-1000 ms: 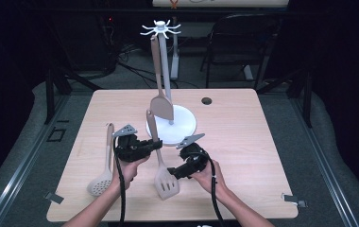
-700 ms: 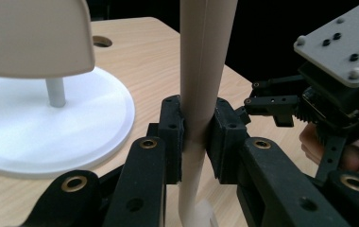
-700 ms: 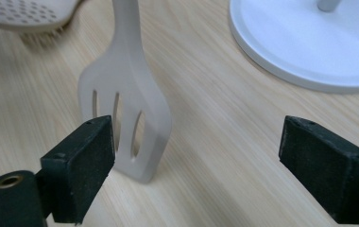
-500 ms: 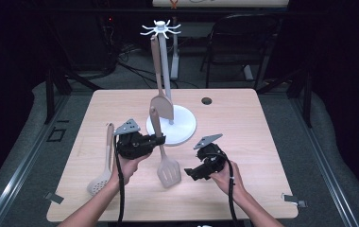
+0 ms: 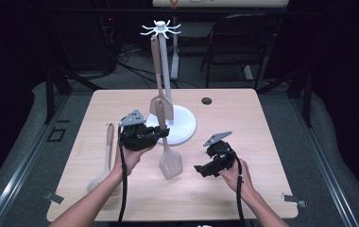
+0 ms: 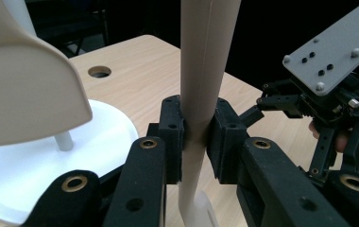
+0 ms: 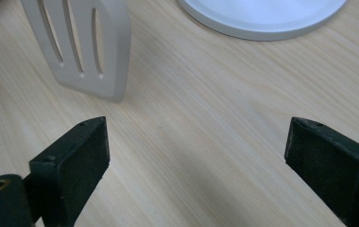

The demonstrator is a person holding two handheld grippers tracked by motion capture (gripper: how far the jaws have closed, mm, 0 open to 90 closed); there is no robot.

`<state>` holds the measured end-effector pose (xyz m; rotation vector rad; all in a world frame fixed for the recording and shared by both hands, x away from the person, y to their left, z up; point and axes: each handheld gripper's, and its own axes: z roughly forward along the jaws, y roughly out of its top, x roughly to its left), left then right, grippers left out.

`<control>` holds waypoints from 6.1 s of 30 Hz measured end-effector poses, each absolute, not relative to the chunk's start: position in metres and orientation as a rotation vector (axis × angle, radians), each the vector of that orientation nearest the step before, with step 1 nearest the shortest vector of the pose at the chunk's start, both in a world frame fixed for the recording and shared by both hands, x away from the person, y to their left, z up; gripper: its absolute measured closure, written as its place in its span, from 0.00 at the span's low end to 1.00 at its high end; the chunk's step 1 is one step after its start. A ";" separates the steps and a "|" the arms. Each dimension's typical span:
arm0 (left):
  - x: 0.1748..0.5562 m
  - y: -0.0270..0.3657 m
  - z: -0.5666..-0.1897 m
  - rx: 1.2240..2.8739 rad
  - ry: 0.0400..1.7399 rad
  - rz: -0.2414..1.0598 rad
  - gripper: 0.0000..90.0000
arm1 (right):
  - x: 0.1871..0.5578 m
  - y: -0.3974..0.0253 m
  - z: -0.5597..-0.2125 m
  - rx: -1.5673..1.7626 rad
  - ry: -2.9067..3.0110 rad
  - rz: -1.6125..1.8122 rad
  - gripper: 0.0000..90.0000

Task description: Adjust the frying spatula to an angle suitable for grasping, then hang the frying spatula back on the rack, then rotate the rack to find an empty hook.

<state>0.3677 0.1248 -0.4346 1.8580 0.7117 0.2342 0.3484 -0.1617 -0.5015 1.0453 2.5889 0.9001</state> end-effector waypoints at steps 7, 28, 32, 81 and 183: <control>0.377 0.121 -0.423 1.872 0.709 0.254 0.86 | 0.352 -0.170 -0.501 1.067 2.573 0.877 0.08; 0.400 0.109 -0.395 1.886 0.670 0.303 0.86 | 0.363 -0.173 -0.509 1.094 2.575 0.826 0.08; 0.404 0.104 -0.386 1.893 0.655 0.317 0.86 | 0.364 -0.174 -0.510 1.086 2.579 0.808 0.08; 0.485 0.095 -0.324 1.879 0.726 0.353 0.86 | 0.368 -0.171 -0.514 1.058 2.616 0.787 0.09; 0.477 0.142 -0.245 1.786 0.822 0.791 1.00 | 0.370 -0.172 -0.518 1.051 2.627 0.760 0.11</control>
